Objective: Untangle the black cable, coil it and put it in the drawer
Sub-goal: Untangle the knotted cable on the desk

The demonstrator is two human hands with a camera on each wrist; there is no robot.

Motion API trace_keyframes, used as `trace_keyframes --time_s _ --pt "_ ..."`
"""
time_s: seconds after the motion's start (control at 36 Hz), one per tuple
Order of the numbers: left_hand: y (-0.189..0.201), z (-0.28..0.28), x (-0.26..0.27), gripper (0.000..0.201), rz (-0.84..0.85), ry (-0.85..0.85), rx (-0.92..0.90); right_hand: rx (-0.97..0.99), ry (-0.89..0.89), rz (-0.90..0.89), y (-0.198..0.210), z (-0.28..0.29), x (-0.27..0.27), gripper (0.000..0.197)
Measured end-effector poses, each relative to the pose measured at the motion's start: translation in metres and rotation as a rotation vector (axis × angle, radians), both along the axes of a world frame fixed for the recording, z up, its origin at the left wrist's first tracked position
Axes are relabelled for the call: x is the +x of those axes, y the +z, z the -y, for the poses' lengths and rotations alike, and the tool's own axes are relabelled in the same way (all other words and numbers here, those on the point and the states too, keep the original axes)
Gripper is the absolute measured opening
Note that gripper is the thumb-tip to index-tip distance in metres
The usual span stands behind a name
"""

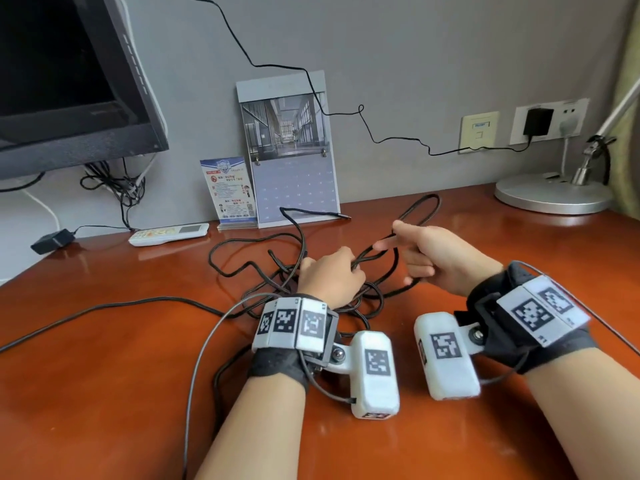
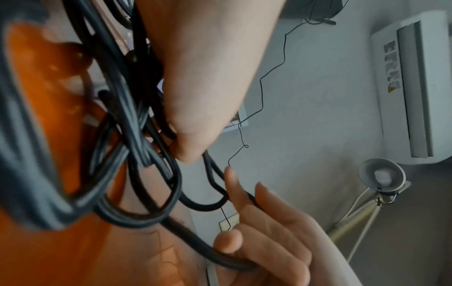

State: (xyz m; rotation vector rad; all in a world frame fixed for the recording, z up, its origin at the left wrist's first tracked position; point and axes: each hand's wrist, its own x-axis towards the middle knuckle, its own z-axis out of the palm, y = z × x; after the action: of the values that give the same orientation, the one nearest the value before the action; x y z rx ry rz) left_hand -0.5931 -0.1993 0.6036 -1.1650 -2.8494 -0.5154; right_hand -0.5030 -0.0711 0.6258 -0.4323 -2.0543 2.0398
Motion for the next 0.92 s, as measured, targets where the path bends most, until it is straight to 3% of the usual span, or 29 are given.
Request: trace_keyframes --time_s 0.11,0.28,0.39,0.5,0.58,0.69,0.81,0.92 --pt "-0.002 0.0 -0.003 0.023 0.006 0.002 0.007 -0.062 -0.049 -0.096 0.0 -0.004 0.0 0.039" --pt "0.002 0.002 0.001 0.027 0.019 0.002 -0.013 -0.363 -0.211 -0.354 0.013 -0.012 0.008 0.025" --pt "0.001 0.003 0.002 0.025 0.01 0.02 -0.047 -0.232 -0.07 -0.187 0.009 -0.015 0.012 0.04" --pt "0.001 0.005 0.002 0.027 0.028 0.057 -0.069 -0.095 0.004 -0.062 0.009 -0.018 0.016 0.034" --pt "0.001 0.008 0.0 0.031 0.039 0.101 -0.045 -0.108 0.012 -0.11 0.014 -0.015 0.018 0.031" --pt "0.002 0.012 0.001 0.028 0.027 0.122 -0.011 -0.162 -0.04 -0.11 0.017 -0.011 0.014 0.05" --pt "-0.003 0.013 0.0 0.006 0.091 0.014 0.155 -0.19 -0.12 -0.121 0.016 -0.014 0.012 0.043" --pt "-0.003 0.013 -0.002 0.016 0.175 -0.032 0.288 -0.367 -0.227 -0.283 0.016 -0.019 0.012 0.035"
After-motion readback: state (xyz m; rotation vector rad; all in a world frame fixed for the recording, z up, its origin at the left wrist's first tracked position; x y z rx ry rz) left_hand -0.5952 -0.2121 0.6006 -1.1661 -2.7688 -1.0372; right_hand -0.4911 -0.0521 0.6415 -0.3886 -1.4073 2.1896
